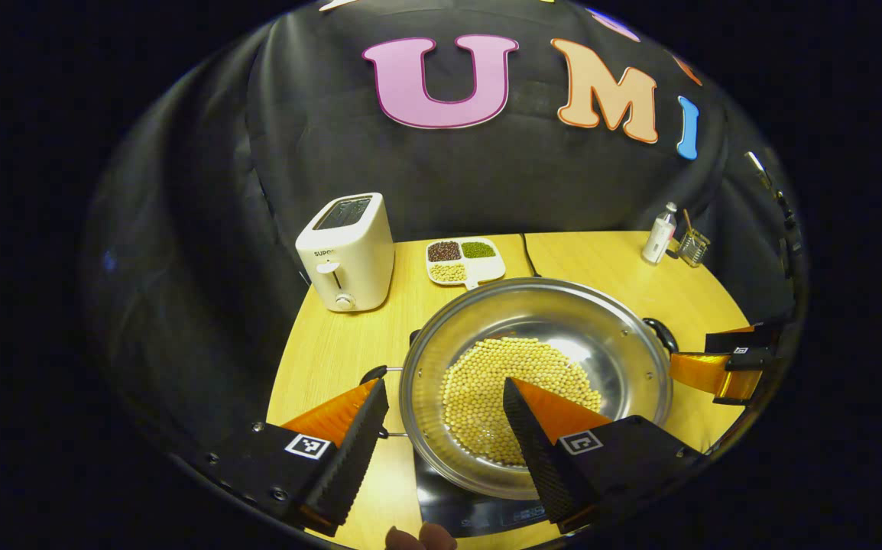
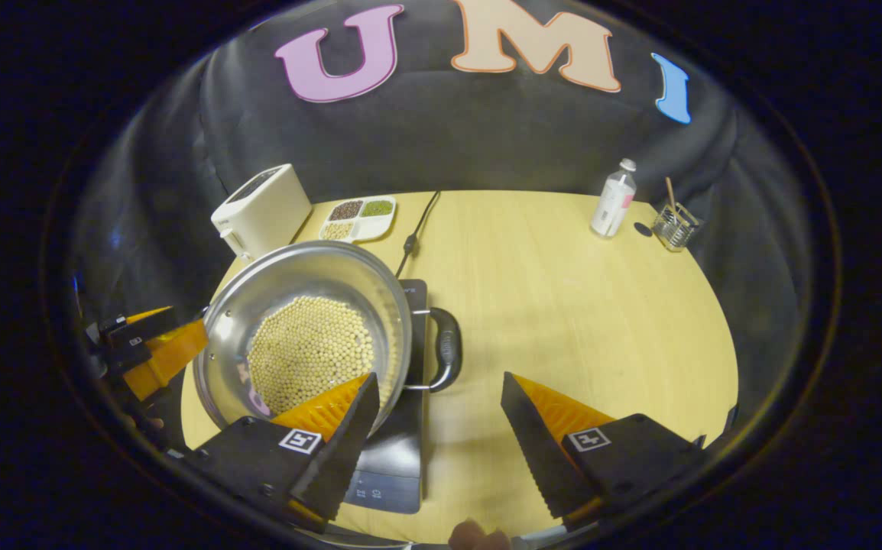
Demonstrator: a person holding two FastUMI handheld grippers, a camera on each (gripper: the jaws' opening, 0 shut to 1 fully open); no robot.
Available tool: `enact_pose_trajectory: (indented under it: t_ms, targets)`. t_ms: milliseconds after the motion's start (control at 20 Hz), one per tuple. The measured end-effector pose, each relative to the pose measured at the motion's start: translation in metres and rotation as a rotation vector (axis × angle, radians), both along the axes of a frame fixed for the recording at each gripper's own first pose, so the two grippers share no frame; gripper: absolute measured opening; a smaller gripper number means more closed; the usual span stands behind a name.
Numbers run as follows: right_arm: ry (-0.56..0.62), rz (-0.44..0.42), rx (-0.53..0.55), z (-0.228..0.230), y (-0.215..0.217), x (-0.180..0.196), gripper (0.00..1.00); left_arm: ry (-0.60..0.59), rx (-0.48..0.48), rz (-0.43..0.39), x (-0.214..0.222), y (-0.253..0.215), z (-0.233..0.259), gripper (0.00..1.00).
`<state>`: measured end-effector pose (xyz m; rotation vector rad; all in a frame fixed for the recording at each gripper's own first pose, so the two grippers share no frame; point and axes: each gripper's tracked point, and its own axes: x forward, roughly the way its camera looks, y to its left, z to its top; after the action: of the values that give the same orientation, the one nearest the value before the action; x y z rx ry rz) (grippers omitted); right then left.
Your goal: First push the handle of the pot to place it horizontally, then grasp the pot with both hands and set it on the induction cooktop.
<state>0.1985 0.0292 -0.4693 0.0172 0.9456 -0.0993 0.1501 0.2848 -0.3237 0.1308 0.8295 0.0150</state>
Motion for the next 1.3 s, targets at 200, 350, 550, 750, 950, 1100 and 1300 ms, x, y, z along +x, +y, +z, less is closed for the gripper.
enact_pose_trajectory:
  t_ms: [200, 350, 550, 750, 950, 1100, 1300]
  targets:
    - [-0.022, -0.035, 0.046, 0.008, -0.024, -0.010, 1.00, 0.036, -0.105, 0.044, -0.023, -0.032, -0.003, 0.91]
    - [-0.040, -0.033, 0.070, 0.013, -0.051, -0.030, 1.00, 0.050, -0.158, 0.102, -0.038, -0.052, -0.002, 0.89]
    - [-0.062, 0.011, 0.063, 0.028, -0.103, -0.060, 0.96, 0.061, -0.173, 0.138, -0.060, -0.091, 0.002, 0.89]
    - [-0.129, 0.051, 0.066, 0.055, -0.150, -0.085, 1.00, 0.072, -0.152, 0.143, -0.092, -0.142, 0.009, 0.90]
    - [-0.194, 0.110, 0.082, 0.083, -0.181, -0.098, 1.00, 0.038, -0.149, 0.158, -0.124, -0.193, 0.024, 0.89]
    - [-0.239, 0.093, 0.144, 0.106, -0.197, -0.107, 1.00, 0.043, -0.183, 0.191, -0.148, -0.224, 0.031, 0.89]
    - [-0.314, 0.063, 0.185, 0.145, -0.221, -0.110, 0.96, 0.011, -0.242, 0.216, -0.147, -0.254, 0.067, 0.89]
